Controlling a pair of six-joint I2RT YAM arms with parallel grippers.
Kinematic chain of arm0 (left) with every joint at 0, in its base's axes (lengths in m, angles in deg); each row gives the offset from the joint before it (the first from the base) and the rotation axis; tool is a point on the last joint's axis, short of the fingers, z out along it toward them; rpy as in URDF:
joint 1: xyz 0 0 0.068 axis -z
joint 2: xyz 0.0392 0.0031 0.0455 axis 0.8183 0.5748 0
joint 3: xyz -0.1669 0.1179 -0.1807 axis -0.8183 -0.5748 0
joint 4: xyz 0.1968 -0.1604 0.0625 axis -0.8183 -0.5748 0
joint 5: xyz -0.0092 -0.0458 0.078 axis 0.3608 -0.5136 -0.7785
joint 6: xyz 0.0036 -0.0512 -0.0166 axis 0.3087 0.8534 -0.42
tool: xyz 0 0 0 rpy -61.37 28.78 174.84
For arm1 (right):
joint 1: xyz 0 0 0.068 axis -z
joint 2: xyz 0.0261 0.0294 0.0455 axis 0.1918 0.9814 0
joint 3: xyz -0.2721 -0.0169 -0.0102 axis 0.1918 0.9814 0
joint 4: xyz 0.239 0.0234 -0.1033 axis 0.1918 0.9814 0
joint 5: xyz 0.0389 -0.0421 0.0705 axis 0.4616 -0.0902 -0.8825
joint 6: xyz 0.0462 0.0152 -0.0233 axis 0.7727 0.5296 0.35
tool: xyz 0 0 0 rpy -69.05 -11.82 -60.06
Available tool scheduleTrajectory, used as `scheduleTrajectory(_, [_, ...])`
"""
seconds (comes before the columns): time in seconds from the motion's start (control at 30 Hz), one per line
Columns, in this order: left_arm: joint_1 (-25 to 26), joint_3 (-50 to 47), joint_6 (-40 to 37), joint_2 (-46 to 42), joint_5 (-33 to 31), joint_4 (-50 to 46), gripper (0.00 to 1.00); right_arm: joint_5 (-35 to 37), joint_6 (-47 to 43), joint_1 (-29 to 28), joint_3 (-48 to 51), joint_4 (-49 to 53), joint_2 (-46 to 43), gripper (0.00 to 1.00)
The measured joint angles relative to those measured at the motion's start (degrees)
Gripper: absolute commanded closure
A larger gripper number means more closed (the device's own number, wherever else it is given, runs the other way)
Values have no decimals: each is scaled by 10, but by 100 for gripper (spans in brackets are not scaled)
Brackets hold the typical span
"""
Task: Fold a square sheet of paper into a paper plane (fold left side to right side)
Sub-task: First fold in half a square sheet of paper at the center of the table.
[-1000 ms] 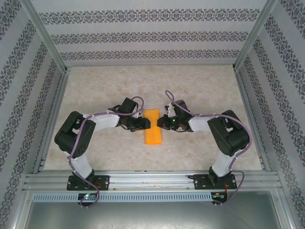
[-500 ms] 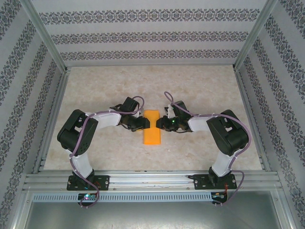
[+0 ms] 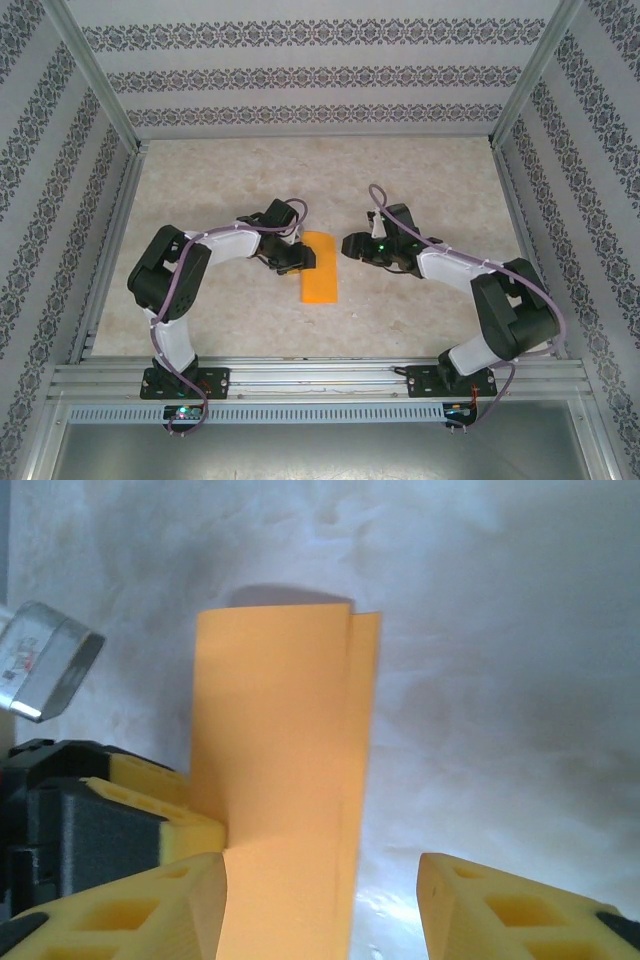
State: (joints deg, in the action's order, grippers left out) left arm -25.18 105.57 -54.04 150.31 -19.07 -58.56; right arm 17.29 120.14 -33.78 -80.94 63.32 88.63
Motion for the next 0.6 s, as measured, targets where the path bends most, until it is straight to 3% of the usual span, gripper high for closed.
scheduleTrajectory(0.6, [18,72,-14,38,-36,-92,49,26,-16,16,23,38,-33,47])
